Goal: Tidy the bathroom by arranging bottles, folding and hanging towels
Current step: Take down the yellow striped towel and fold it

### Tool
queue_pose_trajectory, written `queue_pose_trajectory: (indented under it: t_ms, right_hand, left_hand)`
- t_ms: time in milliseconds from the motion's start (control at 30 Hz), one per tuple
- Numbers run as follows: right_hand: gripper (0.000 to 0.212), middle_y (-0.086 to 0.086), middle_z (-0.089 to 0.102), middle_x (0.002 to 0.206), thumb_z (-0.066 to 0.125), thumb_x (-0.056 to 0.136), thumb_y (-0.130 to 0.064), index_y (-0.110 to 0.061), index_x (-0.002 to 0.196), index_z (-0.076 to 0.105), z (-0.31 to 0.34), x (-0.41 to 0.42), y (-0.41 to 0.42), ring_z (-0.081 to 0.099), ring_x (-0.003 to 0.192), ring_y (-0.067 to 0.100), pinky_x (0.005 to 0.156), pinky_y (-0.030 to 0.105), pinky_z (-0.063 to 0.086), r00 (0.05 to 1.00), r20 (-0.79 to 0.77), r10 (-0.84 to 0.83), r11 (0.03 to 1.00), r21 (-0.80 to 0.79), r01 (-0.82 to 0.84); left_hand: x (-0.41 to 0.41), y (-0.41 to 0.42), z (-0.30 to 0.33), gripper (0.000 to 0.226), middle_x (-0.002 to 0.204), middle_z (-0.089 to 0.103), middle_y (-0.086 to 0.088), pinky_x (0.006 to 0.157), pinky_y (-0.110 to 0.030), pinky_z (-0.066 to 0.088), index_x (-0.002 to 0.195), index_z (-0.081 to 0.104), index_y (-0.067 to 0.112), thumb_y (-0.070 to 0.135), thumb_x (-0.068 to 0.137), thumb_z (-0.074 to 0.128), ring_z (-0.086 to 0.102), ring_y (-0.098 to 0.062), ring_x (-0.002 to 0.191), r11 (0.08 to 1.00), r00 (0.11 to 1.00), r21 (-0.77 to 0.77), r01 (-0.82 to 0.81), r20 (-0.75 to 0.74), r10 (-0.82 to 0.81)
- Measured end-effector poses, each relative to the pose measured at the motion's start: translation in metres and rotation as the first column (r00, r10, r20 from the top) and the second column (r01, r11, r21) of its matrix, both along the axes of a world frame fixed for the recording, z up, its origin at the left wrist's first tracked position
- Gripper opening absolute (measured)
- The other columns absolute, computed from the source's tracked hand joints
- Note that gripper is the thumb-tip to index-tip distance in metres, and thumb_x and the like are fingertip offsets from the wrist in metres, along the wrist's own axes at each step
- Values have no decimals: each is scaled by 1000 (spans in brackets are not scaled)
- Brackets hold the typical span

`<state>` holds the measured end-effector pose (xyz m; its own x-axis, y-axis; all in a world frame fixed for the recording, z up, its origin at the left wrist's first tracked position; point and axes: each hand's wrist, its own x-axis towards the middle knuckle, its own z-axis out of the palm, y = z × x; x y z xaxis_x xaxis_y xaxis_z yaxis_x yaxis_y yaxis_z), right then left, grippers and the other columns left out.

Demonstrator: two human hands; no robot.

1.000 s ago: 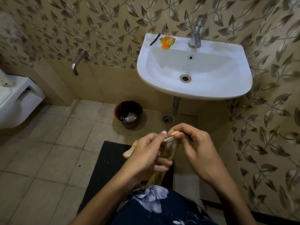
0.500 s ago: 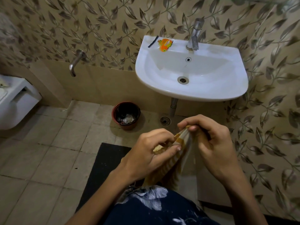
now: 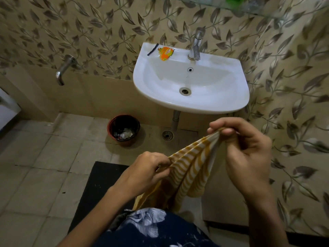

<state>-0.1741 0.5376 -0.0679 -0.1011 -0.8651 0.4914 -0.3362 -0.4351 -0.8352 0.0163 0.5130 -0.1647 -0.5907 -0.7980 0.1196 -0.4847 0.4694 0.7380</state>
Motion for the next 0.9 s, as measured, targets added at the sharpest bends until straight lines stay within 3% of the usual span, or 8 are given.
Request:
queue_pose_trajectory:
  t_ms: [133, 300, 367, 467, 533, 633, 767, 900]
  right_hand:
    - [30, -15, 68, 78, 47, 96, -12, -34, 86, 66, 7, -17, 0, 65, 75, 2, 69, 15, 53, 996, 70, -52, 999, 0, 53]
    - [25, -12, 42, 50, 42, 95, -25, -23, 74, 55, 5, -26, -6, 38, 45, 0, 43, 12, 36, 968, 246, -51, 928, 369, -44]
    - [30, -16, 55, 59, 52, 81, -53, -25, 83, 60, 4, -17, -5, 48, 50, -1, 47, 10, 37, 989, -48, 138, 875, 474, -99]
    - [63, -22, 67, 91, 59, 57, -81, -39, 104, 61, -2, 0, -4, 61, 79, -5, 67, 22, 52, 796, -470, 381, 806, 590, -37]
    - [51, -13, 68, 80, 61, 64, -74, -32, 93, 64, -5, 8, -5, 61, 73, 2, 63, 32, 52, 697, -583, 418, 805, 593, 13]
    - [11, -6, 64, 70, 58, 83, -35, -26, 81, 64, -6, 6, -8, 59, 71, 14, 60, 35, 48, 648, -667, 367, 853, 519, 52]
    - [17, -7, 67, 70, 54, 85, -16, -24, 78, 68, -1, 0, -2, 60, 67, 9, 57, 34, 47, 795, -494, 351, 874, 477, -89]
    - [21, -11, 71, 74, 56, 83, -15, -26, 76, 72, 7, -8, -3, 67, 72, 4, 60, 23, 51, 927, -275, 255, 914, 380, -139]
  left_hand:
    - [-2, 0, 6, 27, 78, 59, 0, 64, -36, 48, 82, 63, 12, 34, 88, 49, 56, -11, 71, 998, 1000, 52, -17, -20, 18]
    - [-6, 3, 24, 26, 75, 47, -1, 56, -17, 35, 83, 46, 11, 33, 91, 36, 44, -11, 68, 998, 989, 31, -55, -135, 59]
    - [-9, 6, 29, 15, 74, 46, 0, 57, -20, 35, 85, 40, 18, 29, 93, 34, 43, -11, 66, 997, 988, 53, -48, -142, 55]
    - [-12, 8, 36, 9, 76, 43, 8, 57, -19, 36, 85, 34, 26, 29, 93, 32, 42, -6, 68, 999, 992, 25, -37, -117, 39]
    - [-12, 7, 38, 6, 78, 41, 13, 60, -13, 34, 87, 33, 27, 28, 92, 31, 42, 1, 72, 999, 995, -20, -43, -87, 41]
    - [-9, 9, 39, 6, 82, 42, 18, 63, -9, 34, 91, 35, 33, 33, 94, 29, 43, 8, 79, 997, 997, -66, -47, -57, 44]
    - [3, 6, 38, 18, 86, 48, 15, 64, -18, 41, 100, 50, 28, 41, 95, 39, 48, 2, 77, 991, 994, -135, 13, -109, -28]
    - [11, 4, 24, 29, 79, 49, 8, 56, -34, 45, 80, 56, 17, 43, 91, 49, 50, -8, 68, 989, 999, -146, -14, -51, 6]
